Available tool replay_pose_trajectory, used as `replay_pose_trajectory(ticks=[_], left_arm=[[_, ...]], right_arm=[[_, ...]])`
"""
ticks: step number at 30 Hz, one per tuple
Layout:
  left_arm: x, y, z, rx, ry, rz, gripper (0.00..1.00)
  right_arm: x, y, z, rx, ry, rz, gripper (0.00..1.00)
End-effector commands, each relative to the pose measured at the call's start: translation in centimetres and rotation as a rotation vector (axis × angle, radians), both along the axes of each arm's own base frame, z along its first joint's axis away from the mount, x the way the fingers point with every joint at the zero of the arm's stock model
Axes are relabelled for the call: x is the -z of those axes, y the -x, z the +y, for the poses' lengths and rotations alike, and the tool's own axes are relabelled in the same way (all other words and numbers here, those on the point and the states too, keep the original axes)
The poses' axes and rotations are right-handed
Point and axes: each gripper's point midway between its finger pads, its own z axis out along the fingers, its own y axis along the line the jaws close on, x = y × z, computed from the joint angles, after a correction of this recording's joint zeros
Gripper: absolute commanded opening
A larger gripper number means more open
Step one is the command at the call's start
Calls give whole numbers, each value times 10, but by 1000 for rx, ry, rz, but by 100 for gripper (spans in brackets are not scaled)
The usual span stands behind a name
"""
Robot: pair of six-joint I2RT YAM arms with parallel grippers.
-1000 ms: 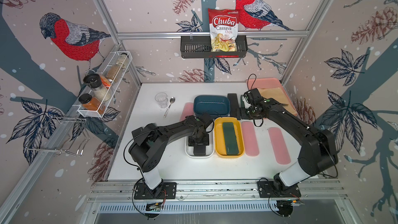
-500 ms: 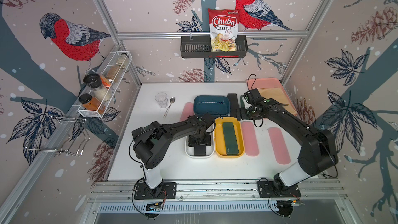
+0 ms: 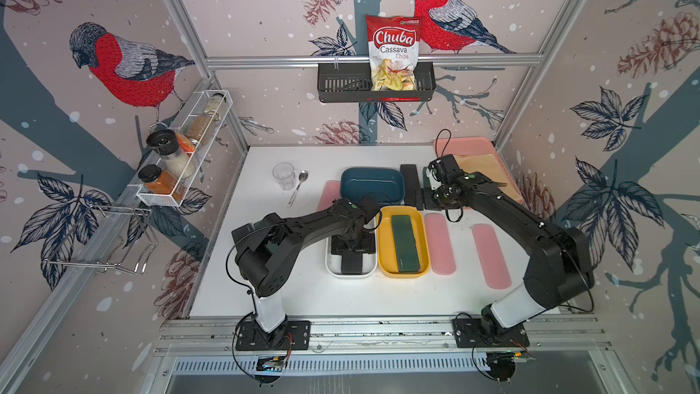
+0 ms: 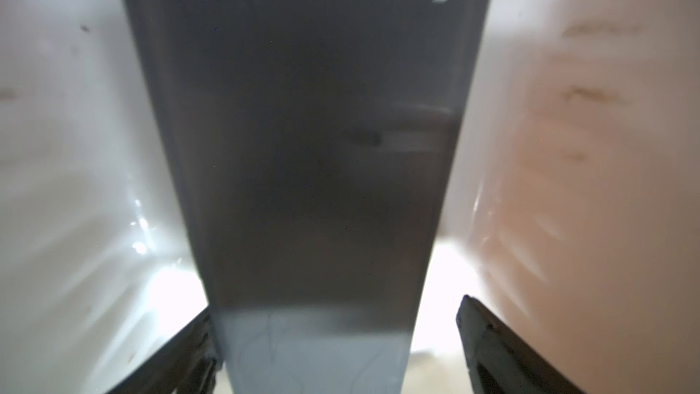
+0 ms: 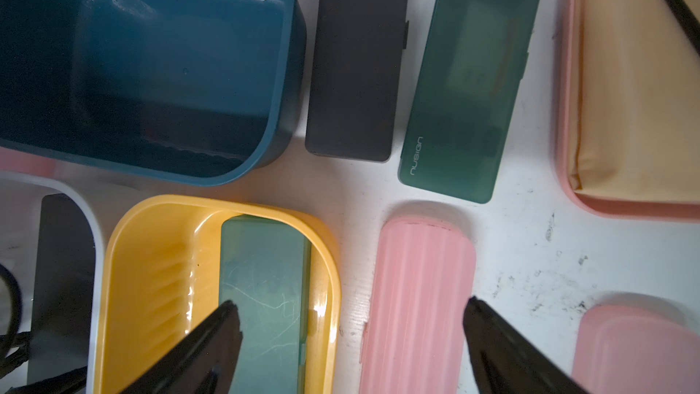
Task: Place the pencil cases by color into the storage box
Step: Place the pencil case at the storage box, then pick up the pencil case from the center of the board.
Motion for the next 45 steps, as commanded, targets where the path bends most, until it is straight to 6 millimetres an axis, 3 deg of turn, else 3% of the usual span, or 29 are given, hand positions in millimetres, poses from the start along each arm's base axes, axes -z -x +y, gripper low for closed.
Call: replay_pose_trajectory(ticks=[1, 12, 22, 37, 45], left_arm=[[-11, 1, 8, 17, -48, -5, 96], [-40, -11, 9, 5, -48, -83, 96], [-68, -28, 3, -10, 15, -207, 97], [-92, -42, -1, -26, 65, -317, 97], [-95, -44, 0, -31, 69, -331, 97]], right_arm=[[-4, -3, -2, 14, -3, -9, 95], [3, 0, -23, 55, 29, 7, 96], [31, 15, -45, 94, 67, 54, 96], [74, 24, -51, 107, 89, 114, 96], [93, 23, -52, 103, 96, 141, 95]])
